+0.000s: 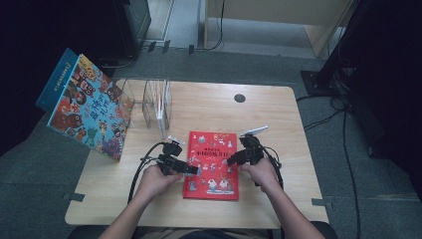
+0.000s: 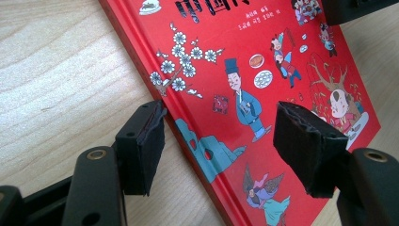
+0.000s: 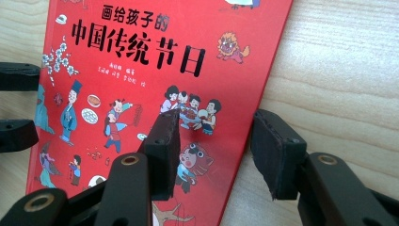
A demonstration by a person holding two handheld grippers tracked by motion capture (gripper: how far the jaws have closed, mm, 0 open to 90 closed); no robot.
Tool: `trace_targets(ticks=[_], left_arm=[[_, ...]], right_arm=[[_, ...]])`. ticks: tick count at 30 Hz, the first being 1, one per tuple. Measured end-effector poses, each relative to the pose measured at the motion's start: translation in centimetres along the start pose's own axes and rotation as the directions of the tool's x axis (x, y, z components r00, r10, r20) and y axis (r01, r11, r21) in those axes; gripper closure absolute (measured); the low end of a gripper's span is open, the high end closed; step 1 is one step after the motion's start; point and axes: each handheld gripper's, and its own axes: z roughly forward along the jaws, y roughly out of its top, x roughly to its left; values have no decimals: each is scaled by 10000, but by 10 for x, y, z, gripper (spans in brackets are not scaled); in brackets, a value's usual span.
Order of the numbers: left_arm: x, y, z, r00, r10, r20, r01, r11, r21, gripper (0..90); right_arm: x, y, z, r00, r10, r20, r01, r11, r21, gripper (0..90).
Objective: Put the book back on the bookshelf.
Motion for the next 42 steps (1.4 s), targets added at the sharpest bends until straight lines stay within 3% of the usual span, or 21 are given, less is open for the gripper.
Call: trace_targets(ticks=[4,8,14,25,29,34,36,42], left_arm=[[0,0,0,10000,-72,4,72,10000,9,346],[0,0,0,10000,1,43,-2,9999,162,353],[-1,0,0,9999,22,130,-25,9998,219,350],[3,1,-1,9985,-126,524,114,9997,235,323],[9,2,-2,9948,-440,915,412,9986,329,337],[10,3,-4,9939,-479,993,449,9985,325,351],[11,3,-6,9914,-648,1135,634,9979,165,361],[15,3,-8,9909,-715,1140,696,9974,206,360]], right_arm=[[1,1,-2,10000,13,49,-13,10000,71,532],[3,3,-7,10000,21,-40,-22,9998,-210,533],[9,8,-16,9998,-219,36,220,9993,-290,533],[17,13,-40,9973,-551,-494,525,9972,-524,553],[24,16,-50,9948,-724,-719,683,9959,-585,567],[34,19,-61,9905,-1041,-903,980,9928,-695,577],[37,20,-64,9893,-1111,-947,1047,9921,-696,580],[49,25,-74,9867,-1112,-1184,1042,9925,-642,616]])
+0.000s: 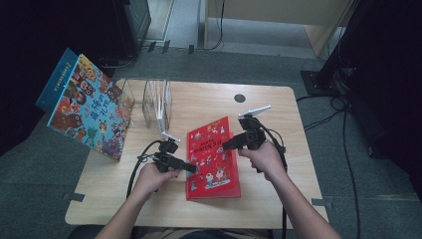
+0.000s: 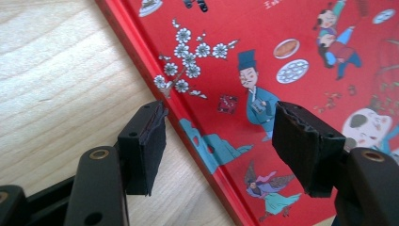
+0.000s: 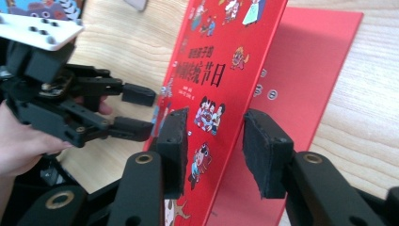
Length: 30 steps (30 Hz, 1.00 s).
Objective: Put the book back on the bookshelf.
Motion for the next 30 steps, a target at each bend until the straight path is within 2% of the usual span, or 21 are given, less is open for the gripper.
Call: trace_targets(ticks=[6,8,12,18,20,24,30], left_arm=[[2,1,-1,9999,30,133,-32,10000,87,358],[1,1,-1,9999,26,121,-28,9999,133,358],[2,1,0,10000,68,36,-69,9998,207,356],[2,2,0,10000,81,8,-82,9996,273,356],[2,1,0,10000,65,-1,-65,9996,269,356],[2,2,0,10000,47,-10,-47,9997,251,356],[2,2,1,10000,-2,-27,3,9996,292,362]], right_arm=[[11,8,-1,9998,-174,-121,178,9992,344,638],[16,9,4,9990,-435,58,431,9974,582,638],[23,12,11,9975,-700,114,689,9946,774,640],[29,15,19,9902,-1277,567,1215,9873,1026,651],[31,16,21,9885,-1354,674,1274,9855,1119,651],[32,17,25,9898,-1283,616,1202,9853,1210,651],[36,19,34,9879,-1439,585,1344,9807,1418,638]])
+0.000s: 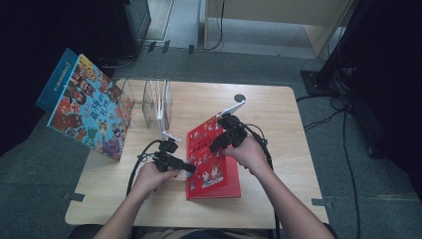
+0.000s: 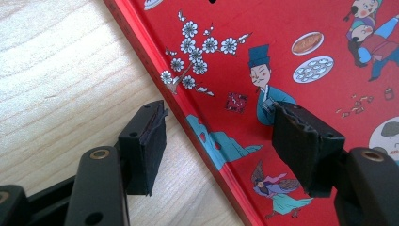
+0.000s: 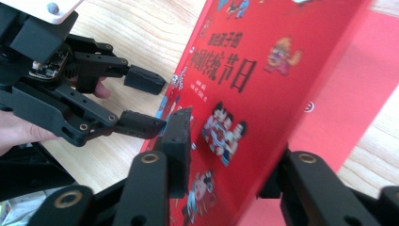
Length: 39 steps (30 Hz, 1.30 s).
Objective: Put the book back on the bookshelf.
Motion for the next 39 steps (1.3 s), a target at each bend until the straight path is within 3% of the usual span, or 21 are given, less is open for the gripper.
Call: trace_targets(ticks=[4,10,16,25,29,34,39], left_arm=[[1,0,-1,9999,94,-92,-94,9999,94,361],[4,-1,-1,10000,65,-50,-64,9998,175,376],[5,-2,-1,10000,14,17,-14,10000,72,380],[7,-4,-1,9985,-327,430,335,9993,-164,346],[5,-5,0,9996,-15,285,19,9999,-131,321],[5,-4,1,9983,-182,554,189,9997,-124,331],[6,-4,0,9983,-255,531,275,9990,-357,341]], right_arm=[[2,3,6,9997,-236,-72,236,9996,129,616],[1,6,11,9996,-270,-65,272,9990,342,677],[0,8,10,9994,-51,-349,67,9989,463,711],[8,14,6,9976,-269,-643,303,9981,531,771],[11,17,5,9973,-374,-635,413,9973,604,790],[11,18,4,9972,-355,-659,398,9970,662,807],[10,19,2,9970,-206,-752,265,9966,786,824]])
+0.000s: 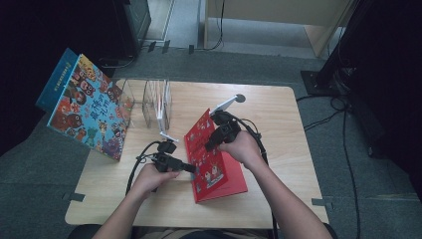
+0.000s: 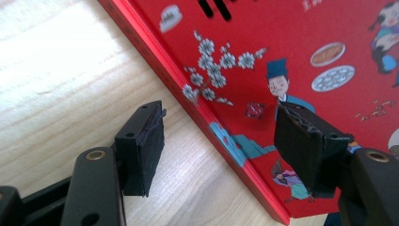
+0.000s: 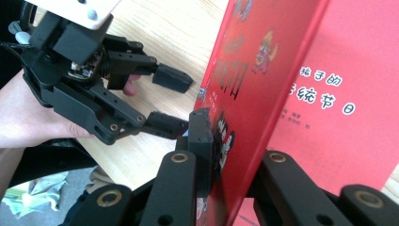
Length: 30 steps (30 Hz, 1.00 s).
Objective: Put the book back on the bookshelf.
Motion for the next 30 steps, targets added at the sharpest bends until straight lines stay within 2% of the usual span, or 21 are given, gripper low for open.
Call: trace_targets(ticks=[1,4,6,9,13,23,26,30], left_arm=[[1,0,-2,10000,68,4,-68,9999,-130,341],[1,1,-5,10000,-59,60,61,9988,-479,337],[2,1,-6,10000,-18,6,19,9985,-538,332],[1,1,-7,10000,-48,-56,44,9977,-682,327],[0,1,-8,9999,20,-134,-30,9973,-740,320],[0,2,-10,9998,14,-209,-33,9959,-906,314],[-5,3,-12,9987,351,-381,-386,9949,-936,310],[-8,6,-13,9977,614,-294,-641,9926,-1028,303]], right_arm=[[-1,0,0,10000,34,-34,-34,10000,20,828],[-2,0,-2,9999,129,-69,-128,9999,105,845],[-1,-1,-3,9998,177,-90,-175,9997,147,859],[0,-3,-7,10000,3,-39,-2,9999,156,878],[1,-6,-11,9999,-135,85,135,9999,83,886],[2,-8,-27,9995,-264,-177,262,9996,-130,886],[3,-11,-34,9983,-518,-269,511,9984,-257,886],[4,-16,-42,9974,-627,-360,609,9969,-507,886]])
